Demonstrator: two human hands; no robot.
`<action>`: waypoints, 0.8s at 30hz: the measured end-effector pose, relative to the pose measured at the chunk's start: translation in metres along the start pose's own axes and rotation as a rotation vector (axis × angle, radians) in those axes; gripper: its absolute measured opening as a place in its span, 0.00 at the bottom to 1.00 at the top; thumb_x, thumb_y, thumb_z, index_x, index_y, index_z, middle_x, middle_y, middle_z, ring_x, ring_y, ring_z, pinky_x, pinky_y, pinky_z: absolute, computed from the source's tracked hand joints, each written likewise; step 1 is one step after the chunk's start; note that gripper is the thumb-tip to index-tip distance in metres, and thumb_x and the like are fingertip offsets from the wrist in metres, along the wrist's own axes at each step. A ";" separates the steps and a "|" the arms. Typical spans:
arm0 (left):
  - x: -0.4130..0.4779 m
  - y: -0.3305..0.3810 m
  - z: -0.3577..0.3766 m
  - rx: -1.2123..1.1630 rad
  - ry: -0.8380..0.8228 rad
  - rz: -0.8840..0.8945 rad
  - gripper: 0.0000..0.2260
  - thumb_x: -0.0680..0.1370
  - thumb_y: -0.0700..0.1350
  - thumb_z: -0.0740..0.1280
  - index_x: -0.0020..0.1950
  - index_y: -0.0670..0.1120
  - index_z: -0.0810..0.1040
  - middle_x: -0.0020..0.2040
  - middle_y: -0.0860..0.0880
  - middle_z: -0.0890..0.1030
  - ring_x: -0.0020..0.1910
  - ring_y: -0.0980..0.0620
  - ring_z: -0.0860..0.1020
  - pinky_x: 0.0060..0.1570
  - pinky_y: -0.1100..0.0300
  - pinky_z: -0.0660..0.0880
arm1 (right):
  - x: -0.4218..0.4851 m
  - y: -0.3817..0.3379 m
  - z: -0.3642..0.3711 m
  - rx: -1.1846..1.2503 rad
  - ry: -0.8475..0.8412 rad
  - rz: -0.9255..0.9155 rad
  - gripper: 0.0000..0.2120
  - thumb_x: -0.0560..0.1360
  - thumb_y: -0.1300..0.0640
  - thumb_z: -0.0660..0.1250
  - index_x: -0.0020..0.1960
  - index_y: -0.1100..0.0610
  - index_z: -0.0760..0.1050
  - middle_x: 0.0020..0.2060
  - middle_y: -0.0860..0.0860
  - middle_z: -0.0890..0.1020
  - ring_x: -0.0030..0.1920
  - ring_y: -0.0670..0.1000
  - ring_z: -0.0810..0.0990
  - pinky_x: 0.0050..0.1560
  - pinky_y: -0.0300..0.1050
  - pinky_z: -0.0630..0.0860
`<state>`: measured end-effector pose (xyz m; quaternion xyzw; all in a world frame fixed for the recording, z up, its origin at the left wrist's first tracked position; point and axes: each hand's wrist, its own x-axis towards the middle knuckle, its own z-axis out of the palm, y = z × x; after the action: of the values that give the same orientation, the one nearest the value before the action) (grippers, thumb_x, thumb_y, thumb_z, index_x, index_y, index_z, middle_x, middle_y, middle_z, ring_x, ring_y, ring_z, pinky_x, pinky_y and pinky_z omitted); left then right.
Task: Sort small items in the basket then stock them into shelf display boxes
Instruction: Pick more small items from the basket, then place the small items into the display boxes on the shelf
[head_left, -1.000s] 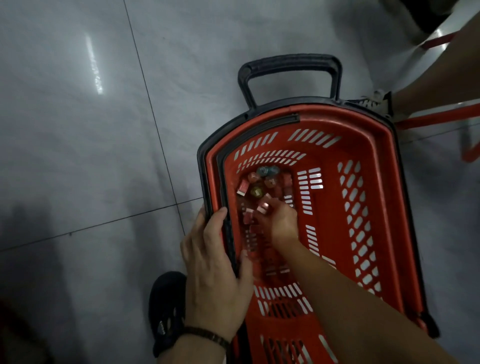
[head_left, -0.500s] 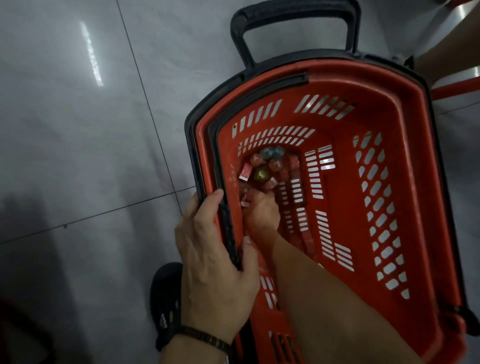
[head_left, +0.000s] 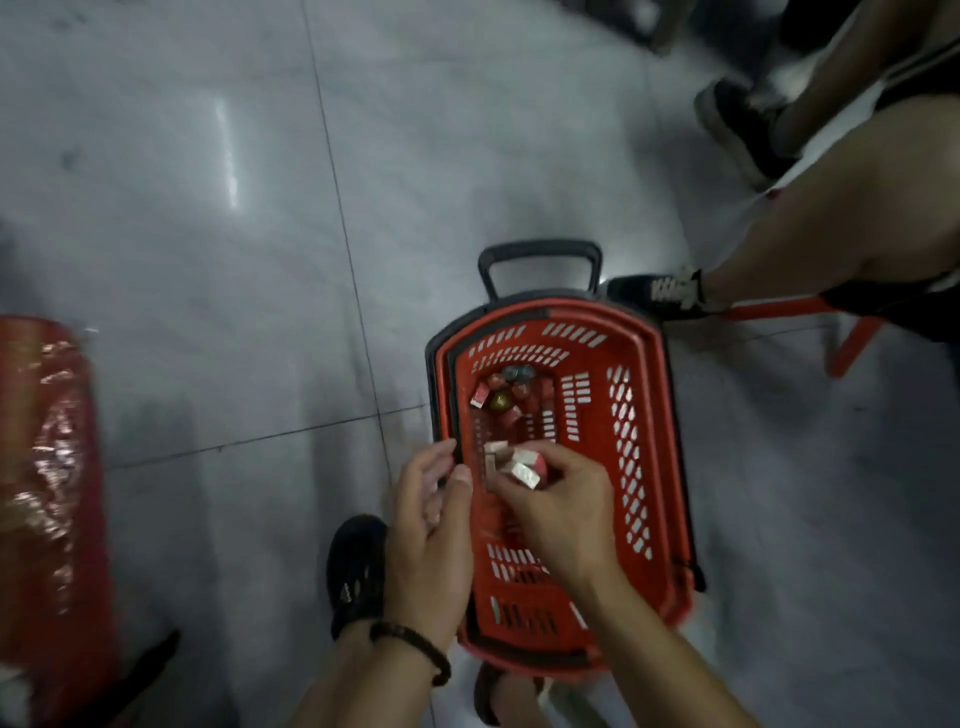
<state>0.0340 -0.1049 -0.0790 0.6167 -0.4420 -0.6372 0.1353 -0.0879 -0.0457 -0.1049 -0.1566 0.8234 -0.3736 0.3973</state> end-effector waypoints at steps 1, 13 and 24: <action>-0.019 0.023 -0.003 -0.164 -0.073 -0.096 0.10 0.86 0.53 0.62 0.63 0.63 0.80 0.63 0.52 0.84 0.59 0.52 0.84 0.56 0.51 0.81 | -0.023 -0.031 -0.012 -0.016 -0.006 -0.046 0.06 0.72 0.57 0.81 0.47 0.48 0.88 0.42 0.43 0.88 0.44 0.43 0.86 0.46 0.38 0.81; -0.274 0.211 -0.114 -0.956 -0.036 -0.207 0.21 0.85 0.54 0.64 0.72 0.43 0.77 0.61 0.39 0.84 0.60 0.42 0.84 0.63 0.46 0.78 | -0.263 -0.270 -0.081 -0.425 -0.248 -0.756 0.14 0.71 0.53 0.80 0.56 0.46 0.84 0.50 0.45 0.77 0.49 0.45 0.78 0.49 0.38 0.79; -0.449 0.195 -0.253 -1.218 0.249 0.058 0.18 0.87 0.50 0.63 0.73 0.42 0.76 0.59 0.39 0.81 0.54 0.43 0.79 0.51 0.51 0.78 | -0.443 -0.360 -0.049 -0.661 -0.572 -1.332 0.18 0.62 0.56 0.78 0.51 0.46 0.84 0.47 0.43 0.82 0.51 0.50 0.75 0.49 0.48 0.80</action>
<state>0.2811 0.0054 0.4007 0.4863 0.0032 -0.6942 0.5307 0.1417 -0.0184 0.4193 -0.8154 0.4909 -0.2144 0.2195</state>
